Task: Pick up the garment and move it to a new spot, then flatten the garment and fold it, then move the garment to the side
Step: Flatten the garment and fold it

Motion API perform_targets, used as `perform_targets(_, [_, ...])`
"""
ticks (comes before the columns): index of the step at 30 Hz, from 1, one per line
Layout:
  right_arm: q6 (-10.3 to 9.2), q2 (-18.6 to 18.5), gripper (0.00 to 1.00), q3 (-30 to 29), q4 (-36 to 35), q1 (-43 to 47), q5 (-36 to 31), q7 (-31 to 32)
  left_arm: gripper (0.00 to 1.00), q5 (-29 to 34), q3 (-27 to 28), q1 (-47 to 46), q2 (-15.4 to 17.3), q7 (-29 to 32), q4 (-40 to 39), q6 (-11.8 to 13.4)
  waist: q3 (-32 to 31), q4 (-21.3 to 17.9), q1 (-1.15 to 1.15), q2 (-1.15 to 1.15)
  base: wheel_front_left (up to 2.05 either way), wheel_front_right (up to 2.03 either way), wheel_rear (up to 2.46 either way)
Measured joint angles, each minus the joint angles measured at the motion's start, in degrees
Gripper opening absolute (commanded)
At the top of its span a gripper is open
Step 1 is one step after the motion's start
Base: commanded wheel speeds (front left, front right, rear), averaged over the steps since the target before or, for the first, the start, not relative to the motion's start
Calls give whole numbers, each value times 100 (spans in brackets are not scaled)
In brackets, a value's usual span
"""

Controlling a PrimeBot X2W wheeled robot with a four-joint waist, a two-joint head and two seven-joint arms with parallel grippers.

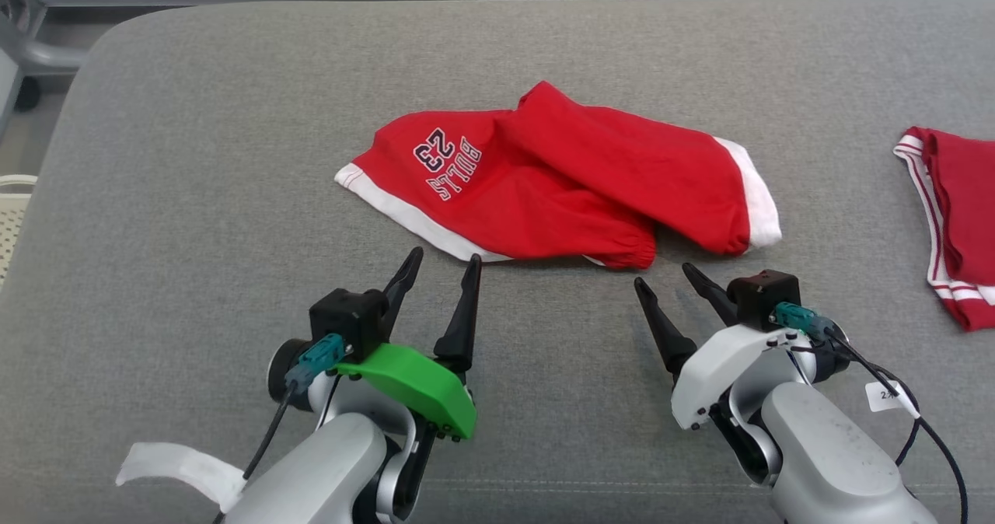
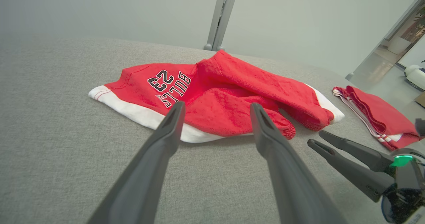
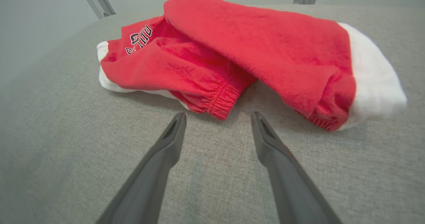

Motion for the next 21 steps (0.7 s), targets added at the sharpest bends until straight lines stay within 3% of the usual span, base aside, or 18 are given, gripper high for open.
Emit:
perform_targets(8, [0, -145, 100, 307, 891, -366, 159, -224, 100, 22, 431, 572, 405, -25, -847, 459, 18, 426, 0, 0, 0, 0, 0])
perform_targets(19, [3, -244, 100, 959, 1486, -947, 172, -528, 100, 67, 891, 936, 621, -26, -1337, 664, 212, 543, 0, 0, 0, 0, 0])
perform_targets(20, [2, -265, 89, 1003, 1518, -1004, 176, -543, 100, 71, 923, 951, 632, -27, -1361, 671, 227, 545, 0, 0, 0, 0, 0])
perform_targets(21, [2, -278, 57, 1047, 1540, -1051, 194, -544, 100, 79, 953, 971, 637, -26, -1373, 680, 241, 546, 0, 0, 0, 0, 0])
